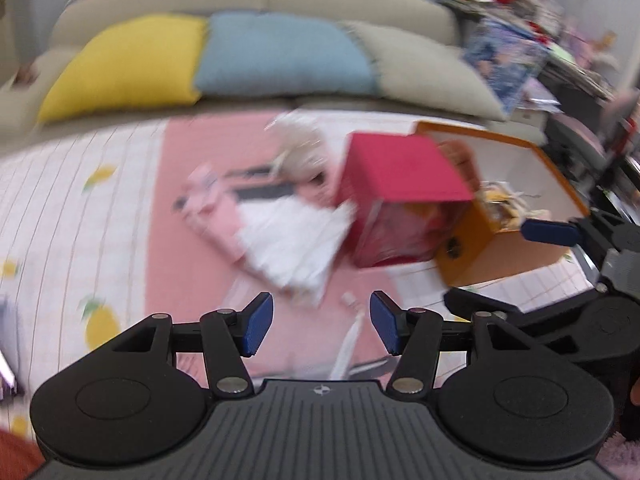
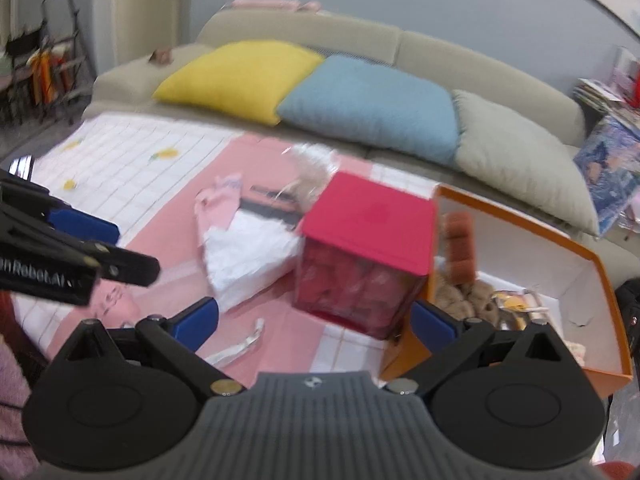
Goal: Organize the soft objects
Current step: 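Withdraw both tools from the box back over the mat, then grasp the white mesh bag with the left gripper while the right grasps the pink cloth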
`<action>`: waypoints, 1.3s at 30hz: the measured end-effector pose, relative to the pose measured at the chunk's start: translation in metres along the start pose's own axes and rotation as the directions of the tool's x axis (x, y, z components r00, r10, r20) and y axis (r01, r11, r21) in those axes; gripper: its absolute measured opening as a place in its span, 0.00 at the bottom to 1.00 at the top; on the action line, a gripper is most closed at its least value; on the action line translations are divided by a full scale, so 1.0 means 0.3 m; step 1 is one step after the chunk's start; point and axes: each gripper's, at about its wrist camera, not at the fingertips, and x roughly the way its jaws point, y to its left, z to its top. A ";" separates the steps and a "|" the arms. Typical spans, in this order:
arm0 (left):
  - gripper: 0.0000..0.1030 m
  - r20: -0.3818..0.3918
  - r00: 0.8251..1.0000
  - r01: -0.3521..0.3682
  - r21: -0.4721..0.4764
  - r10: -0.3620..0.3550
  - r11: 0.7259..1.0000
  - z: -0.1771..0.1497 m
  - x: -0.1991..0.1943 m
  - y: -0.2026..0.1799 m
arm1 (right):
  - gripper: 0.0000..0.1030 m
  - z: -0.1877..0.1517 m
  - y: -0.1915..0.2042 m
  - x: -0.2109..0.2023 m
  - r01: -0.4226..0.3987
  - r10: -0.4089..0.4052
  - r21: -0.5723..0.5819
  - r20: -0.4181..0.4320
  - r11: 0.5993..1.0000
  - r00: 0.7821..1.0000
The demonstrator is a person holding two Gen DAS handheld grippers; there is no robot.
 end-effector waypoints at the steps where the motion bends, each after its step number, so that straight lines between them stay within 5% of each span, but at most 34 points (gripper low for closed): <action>1: 0.64 -0.009 1.000 -0.005 -0.023 0.005 1.000 -0.009 0.001 0.025 | 0.97 -0.003 0.015 0.006 -0.007 0.006 -0.018 -0.013 1.000 1.000; 7: 0.64 -0.060 0.998 -0.022 -0.126 0.015 0.992 -0.070 0.005 0.160 | 0.97 -0.003 0.100 0.086 -0.104 0.098 -0.036 -0.121 0.994 0.988; 13: 0.64 -0.163 0.987 -0.029 -0.222 -0.007 0.975 -0.111 0.062 0.241 | 0.97 -0.019 0.139 0.197 -0.175 0.185 0.063 -0.228 0.983 0.956; 18: 0.65 -0.169 0.986 -0.046 -0.201 0.012 0.978 -0.109 0.108 0.250 | 0.96 -0.019 0.166 0.267 -0.145 0.152 0.048 -0.260 0.988 0.954; 28: 0.80 -0.160 0.986 -0.067 -0.205 0.035 0.976 -0.082 0.282 0.304 | 0.50 -0.013 0.168 0.406 -0.161 0.158 0.016 -0.306 0.987 0.939; 34: 0.80 -0.201 0.979 -0.050 -0.205 0.008 0.977 -0.104 0.364 0.306 | 0.37 -0.050 0.169 0.444 -0.187 0.187 0.033 -0.351 0.982 0.918; 39: 0.85 -0.200 0.979 -0.012 -0.181 -0.025 0.983 -0.112 0.378 0.287 | 0.36 -0.073 0.179 0.454 -0.205 0.200 0.024 -0.355 0.978 0.913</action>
